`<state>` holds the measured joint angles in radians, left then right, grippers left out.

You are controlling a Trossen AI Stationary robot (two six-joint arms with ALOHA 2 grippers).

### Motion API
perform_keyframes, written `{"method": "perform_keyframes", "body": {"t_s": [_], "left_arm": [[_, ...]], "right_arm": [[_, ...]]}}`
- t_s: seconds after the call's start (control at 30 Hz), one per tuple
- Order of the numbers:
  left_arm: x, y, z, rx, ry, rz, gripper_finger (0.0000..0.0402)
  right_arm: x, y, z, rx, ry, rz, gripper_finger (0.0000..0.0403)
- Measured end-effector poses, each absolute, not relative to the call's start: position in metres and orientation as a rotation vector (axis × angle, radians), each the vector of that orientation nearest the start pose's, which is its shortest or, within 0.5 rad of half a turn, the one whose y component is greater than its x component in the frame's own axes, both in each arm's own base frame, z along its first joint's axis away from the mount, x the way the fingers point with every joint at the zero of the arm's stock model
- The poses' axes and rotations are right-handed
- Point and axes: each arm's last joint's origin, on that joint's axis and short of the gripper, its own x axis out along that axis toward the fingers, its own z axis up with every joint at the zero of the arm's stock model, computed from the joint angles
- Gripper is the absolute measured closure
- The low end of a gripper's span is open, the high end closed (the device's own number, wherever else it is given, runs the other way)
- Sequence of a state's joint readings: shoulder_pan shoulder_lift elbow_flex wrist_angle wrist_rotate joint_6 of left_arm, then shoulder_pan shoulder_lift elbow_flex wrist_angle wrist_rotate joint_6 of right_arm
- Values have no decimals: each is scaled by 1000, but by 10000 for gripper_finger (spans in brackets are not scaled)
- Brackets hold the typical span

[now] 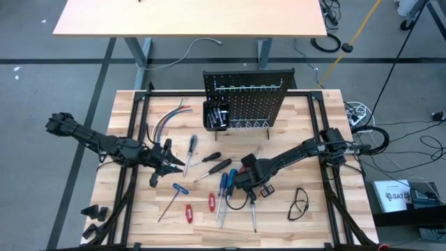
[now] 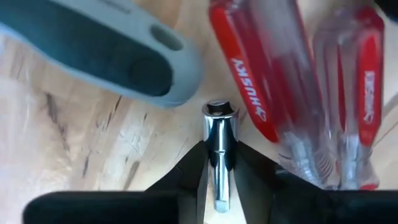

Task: Hang tools onto peg board
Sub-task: Put the extension bar in the black bin on the peg board

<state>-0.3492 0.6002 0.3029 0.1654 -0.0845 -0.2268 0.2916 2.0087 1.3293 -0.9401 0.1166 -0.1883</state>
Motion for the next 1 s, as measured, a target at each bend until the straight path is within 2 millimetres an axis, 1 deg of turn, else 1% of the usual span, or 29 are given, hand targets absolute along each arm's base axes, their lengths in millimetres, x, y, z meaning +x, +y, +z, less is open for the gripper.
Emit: {"method": "perform_keyframes", "body": {"t_s": [0.13,0.27,0.37,0.47,0.57,0.63,0.73,0.87,0.93,1.0], "left_arm": [[141,-49,225,-196,165,-248,275],[141,-49,224,-197,176,-246,275],[141,-49,224,-196,177,-247,275],[141,-49,224,-196,178,-246,275],[141,-49,224,-196,178,-247,275],[141,-49,224,-194,177,-246,275],[141,-49,224,-189,176,-247,275],[141,-49,224,-189,169,-236,275],[142,-48,225,-189,164,-223,275],[142,-48,226,-191,152,-211,275]], "right_arm": [[341,100,139,-394,1588,208,377],[338,103,141,-291,1590,101,377],[333,108,147,-247,1601,66,377],[325,115,160,-224,1585,49,377],[321,120,181,-203,1490,-1,377],[321,123,197,-199,1372,-61,377],[323,129,225,-204,1124,-138,377],[339,133,264,-241,703,-263,377],[348,131,286,-245,489,-379,377],[357,126,304,-228,319,-498,377]]}}
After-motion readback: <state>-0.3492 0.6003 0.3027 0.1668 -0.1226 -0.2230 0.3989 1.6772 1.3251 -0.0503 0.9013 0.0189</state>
